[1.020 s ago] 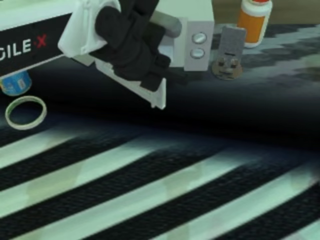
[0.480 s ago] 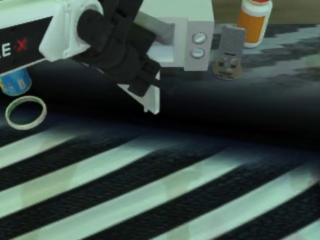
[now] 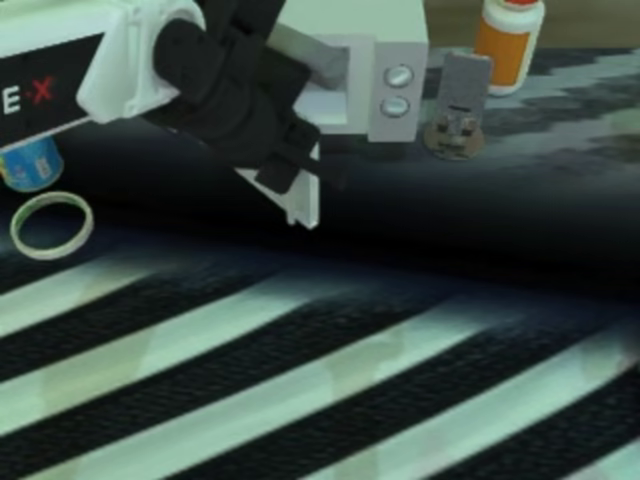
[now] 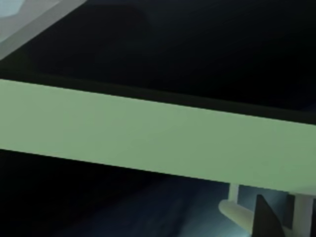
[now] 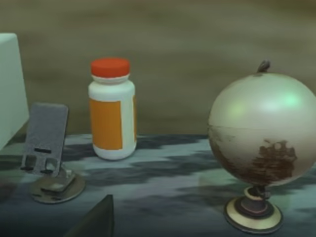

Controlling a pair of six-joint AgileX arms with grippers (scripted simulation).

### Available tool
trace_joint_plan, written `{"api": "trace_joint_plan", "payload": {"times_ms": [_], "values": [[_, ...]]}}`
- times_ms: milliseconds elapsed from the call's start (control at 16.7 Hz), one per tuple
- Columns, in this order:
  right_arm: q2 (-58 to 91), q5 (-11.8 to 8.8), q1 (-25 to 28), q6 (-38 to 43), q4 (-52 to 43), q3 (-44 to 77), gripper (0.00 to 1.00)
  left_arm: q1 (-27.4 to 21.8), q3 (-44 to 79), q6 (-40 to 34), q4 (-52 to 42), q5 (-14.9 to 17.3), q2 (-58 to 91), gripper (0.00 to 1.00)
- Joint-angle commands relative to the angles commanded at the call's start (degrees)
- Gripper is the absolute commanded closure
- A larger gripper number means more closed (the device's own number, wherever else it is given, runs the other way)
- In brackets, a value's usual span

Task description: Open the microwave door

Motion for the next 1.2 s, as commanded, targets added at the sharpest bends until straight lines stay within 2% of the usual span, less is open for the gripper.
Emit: {"api": "trace_joint_plan", "payload": {"times_ms": [900, 1200], "values": [[0.00, 0.00, 0.00, 0.00, 0.00, 0.00, 0.00, 0.00, 0.00, 0.00, 0.00, 0.00, 0.00, 1.00], [0.00, 0.00, 0.00, 0.00, 0.00, 0.00, 0.00, 0.99, -1.48, 3.06, -0.12, 2.01, -1.19, 1.00]]}}
